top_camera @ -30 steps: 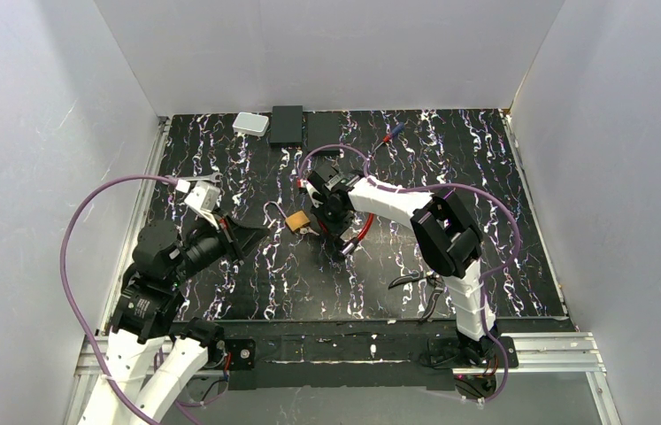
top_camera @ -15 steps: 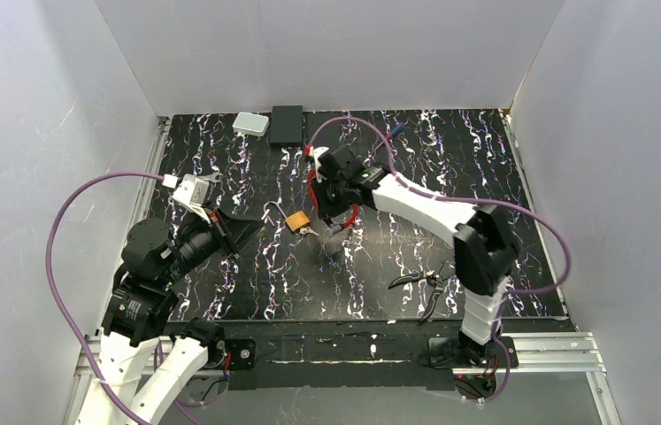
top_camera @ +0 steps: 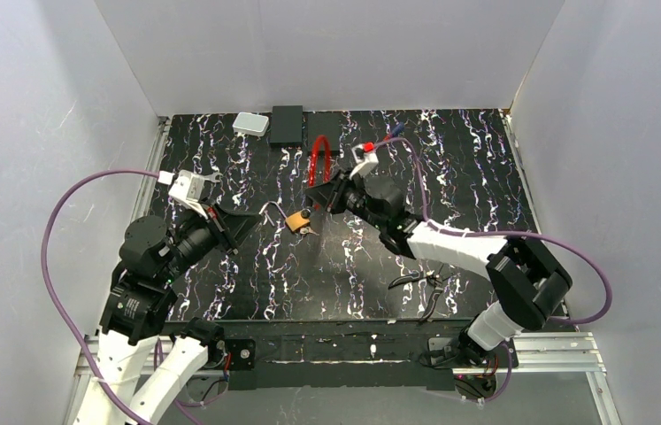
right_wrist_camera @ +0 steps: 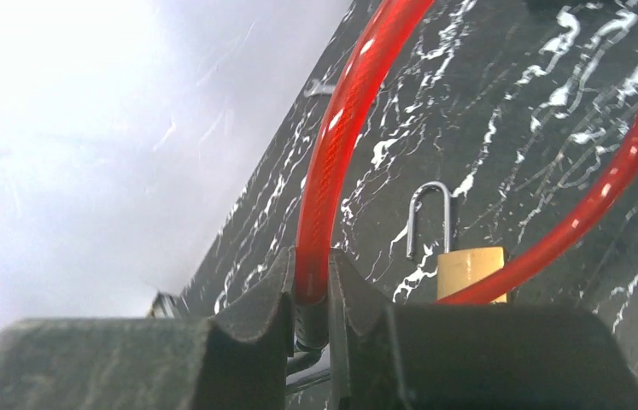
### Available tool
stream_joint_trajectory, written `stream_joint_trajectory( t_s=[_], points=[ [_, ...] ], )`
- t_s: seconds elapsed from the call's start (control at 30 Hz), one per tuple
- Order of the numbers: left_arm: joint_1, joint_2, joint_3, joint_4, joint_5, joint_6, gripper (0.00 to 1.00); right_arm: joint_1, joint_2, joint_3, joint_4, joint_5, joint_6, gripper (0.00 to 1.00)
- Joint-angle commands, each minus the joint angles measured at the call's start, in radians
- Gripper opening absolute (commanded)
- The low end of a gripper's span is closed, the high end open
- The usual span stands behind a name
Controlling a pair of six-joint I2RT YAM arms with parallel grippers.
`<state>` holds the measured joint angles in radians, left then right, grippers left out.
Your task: Unlock with the key
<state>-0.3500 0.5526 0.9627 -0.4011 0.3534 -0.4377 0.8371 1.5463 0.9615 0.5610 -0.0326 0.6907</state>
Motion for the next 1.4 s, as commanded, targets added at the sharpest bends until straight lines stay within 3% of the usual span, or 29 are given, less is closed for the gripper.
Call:
stream_joint_trajectory(
  t_s=[0.0, 0.23, 0.37, 0.5, 0.63, 0.83, 1.1, 1.23, 1.27, 1.37],
  points=[
    [0.0, -0.002, 0.043, -0.018, -0.018, 0.02, 0.0, -0.009, 0.002, -0.122, 0.491, 0.183, 0.207, 0.01],
    [0.0, -0.041, 0.018, -0.039, -0.021, 0.014, 0.0, -0.063, 0.095, -0.295, 0.767, 0.245, 0.374, 0.01],
    [0.0, -0.052, 0.011, -0.04, -0.022, 0.007, 0.0, -0.138, 0.167, -0.368, 0.954, 0.175, 0.497, 0.01],
    [0.0, -0.049, 0.003, -0.034, 0.003, 0.005, 0.0, -0.164, 0.246, -0.259, 1.054, -0.031, 0.517, 0.01],
    [0.0, -0.025, 0.011, -0.034, 0.025, 0.01, 0.0, -0.174, 0.346, -0.173, 1.227, -0.118, 0.627, 0.01],
    [0.0, 0.0, 0.021, -0.031, 0.057, 0.016, 0.0, -0.19, 0.322, -0.212, 1.227, -0.16, 0.573, 0.01],
    [0.0, 0.01, 0.01, -0.015, 0.076, 0.005, 0.0, -0.214, 0.326, -0.499, 1.199, -0.092, 0.536, 0.01],
    [0.0, 0.008, 0.008, -0.015, 0.067, 0.0, 0.0, -0.217, 0.237, -0.64, 1.116, -0.014, 0.48, 0.02],
    [0.0, 0.006, 0.006, -0.013, 0.066, -0.003, 0.0, -0.22, 0.195, -0.658, 1.057, -0.002, 0.459, 0.06],
    [0.0, 0.001, -0.006, -0.007, 0.064, -0.01, 0.0, -0.224, 0.049, -0.644, 0.757, 0.006, 0.365, 0.34]
  ],
)
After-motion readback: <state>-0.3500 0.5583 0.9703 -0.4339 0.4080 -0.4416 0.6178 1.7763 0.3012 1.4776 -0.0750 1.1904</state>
